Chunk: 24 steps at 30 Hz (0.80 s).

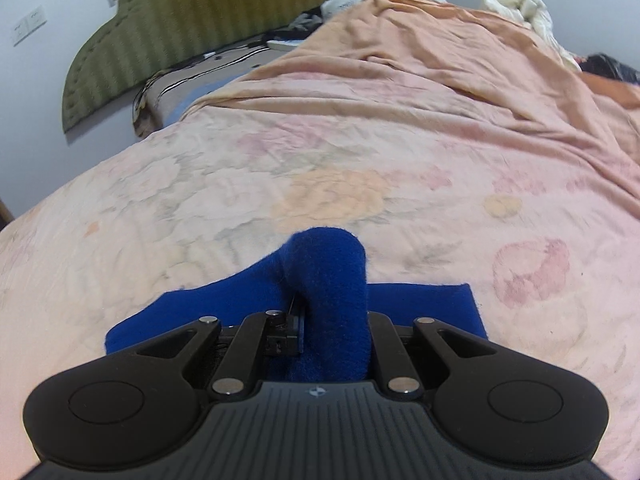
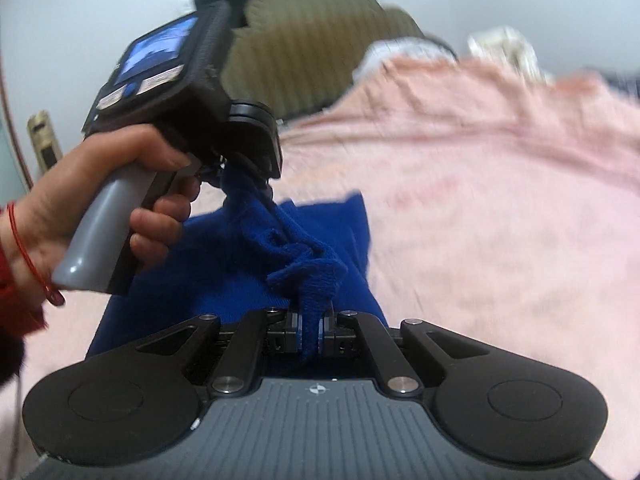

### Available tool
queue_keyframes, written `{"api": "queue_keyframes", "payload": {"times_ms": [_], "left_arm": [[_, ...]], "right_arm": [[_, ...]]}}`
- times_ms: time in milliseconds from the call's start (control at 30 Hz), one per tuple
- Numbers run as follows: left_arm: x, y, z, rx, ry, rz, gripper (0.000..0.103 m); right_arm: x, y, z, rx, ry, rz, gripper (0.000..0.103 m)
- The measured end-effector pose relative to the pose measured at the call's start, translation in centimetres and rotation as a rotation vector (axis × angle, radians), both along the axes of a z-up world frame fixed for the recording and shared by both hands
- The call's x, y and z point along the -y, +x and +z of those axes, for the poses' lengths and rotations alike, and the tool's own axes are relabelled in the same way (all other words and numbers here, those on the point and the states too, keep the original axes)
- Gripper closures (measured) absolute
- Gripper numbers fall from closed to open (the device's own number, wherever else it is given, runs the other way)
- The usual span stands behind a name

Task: Fold small clothes
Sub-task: 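Lift the gripped sweater side with both grippers and fold it over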

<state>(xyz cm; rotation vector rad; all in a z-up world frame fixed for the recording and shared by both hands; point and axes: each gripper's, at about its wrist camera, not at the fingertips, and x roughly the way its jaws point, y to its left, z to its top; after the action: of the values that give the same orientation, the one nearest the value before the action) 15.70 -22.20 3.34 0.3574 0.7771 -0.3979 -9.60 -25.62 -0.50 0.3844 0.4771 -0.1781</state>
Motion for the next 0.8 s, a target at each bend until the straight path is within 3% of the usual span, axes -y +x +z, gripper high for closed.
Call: {"api": "queue_keyframes", "payload": {"times_ms": [233, 433, 633, 700, 800], "left_arm": [[1.5, -0.7, 0.0, 0.030, -0.001, -0.066, 0.094], [2.0, -0.8, -0.4, -0.003, -0.030, -0.094, 0.098], [2.4, -1.8, 0.3, -0.009, -0.066, -0.134, 0.098], [3.4, -2.2, 0.1, 0.013, -0.039, -0.146, 0.098], [4.6, -1.6, -1.2, -0.040, -0.012, -0.149, 0.096]], "right_arm": [[1.1, -2.4, -1.1, 0.008, 0.217, 0.003, 0.098], [2.4, -2.7, -0.8, 0.009, 0.363, 0.009, 0.098], [2.6, -3.8, -0.4, 0.051, 0.437, 0.034, 0.098], [2.6, -4.7, -0.1, 0.061, 0.435, 0.034, 0.098], [3.1, -5.2, -0.6, 0.046, 0.449, 0.008, 0.098]]}}
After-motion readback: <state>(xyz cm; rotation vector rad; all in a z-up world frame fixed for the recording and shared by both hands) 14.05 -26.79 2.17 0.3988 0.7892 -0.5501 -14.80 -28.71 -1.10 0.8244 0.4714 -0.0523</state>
